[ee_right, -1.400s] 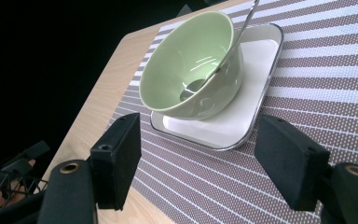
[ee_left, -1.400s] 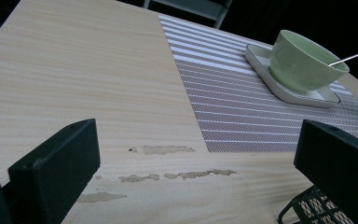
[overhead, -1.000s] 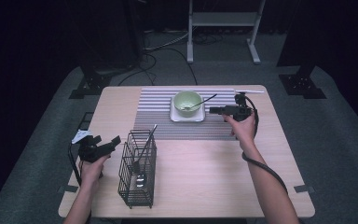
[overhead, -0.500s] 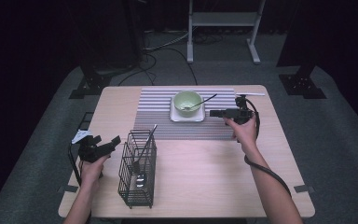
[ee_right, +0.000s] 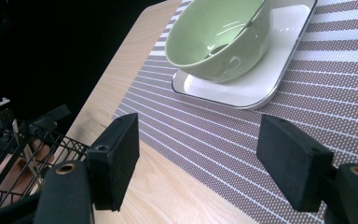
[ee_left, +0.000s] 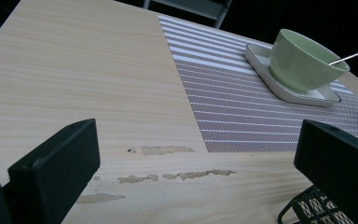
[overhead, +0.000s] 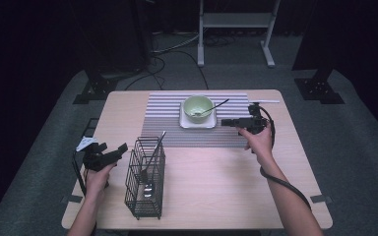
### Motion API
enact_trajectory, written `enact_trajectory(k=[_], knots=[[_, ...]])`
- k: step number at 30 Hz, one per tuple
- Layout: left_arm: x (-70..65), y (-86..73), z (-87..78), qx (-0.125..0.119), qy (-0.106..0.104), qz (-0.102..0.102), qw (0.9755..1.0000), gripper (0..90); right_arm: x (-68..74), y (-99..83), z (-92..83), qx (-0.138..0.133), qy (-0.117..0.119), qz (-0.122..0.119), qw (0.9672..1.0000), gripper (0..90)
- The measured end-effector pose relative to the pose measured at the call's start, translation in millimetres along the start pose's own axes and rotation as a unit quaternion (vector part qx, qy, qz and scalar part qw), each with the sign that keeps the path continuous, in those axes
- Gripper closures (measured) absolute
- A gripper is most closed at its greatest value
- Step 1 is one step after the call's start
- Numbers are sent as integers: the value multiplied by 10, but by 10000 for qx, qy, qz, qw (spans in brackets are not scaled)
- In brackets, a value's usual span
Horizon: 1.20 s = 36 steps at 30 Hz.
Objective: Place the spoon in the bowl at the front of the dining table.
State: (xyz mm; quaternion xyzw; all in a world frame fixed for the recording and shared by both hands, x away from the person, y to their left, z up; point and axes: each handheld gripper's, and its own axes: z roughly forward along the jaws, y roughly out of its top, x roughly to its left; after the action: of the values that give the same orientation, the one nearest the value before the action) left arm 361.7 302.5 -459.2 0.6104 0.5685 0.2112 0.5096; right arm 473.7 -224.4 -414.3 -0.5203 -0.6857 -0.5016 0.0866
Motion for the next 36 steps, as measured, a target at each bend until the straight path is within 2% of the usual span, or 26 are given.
enact_trajectory(k=[36], knots=[[-10,-2,7,24,-6,13,10000,0,80,-259,-53,296,252,-136,9992,288]])
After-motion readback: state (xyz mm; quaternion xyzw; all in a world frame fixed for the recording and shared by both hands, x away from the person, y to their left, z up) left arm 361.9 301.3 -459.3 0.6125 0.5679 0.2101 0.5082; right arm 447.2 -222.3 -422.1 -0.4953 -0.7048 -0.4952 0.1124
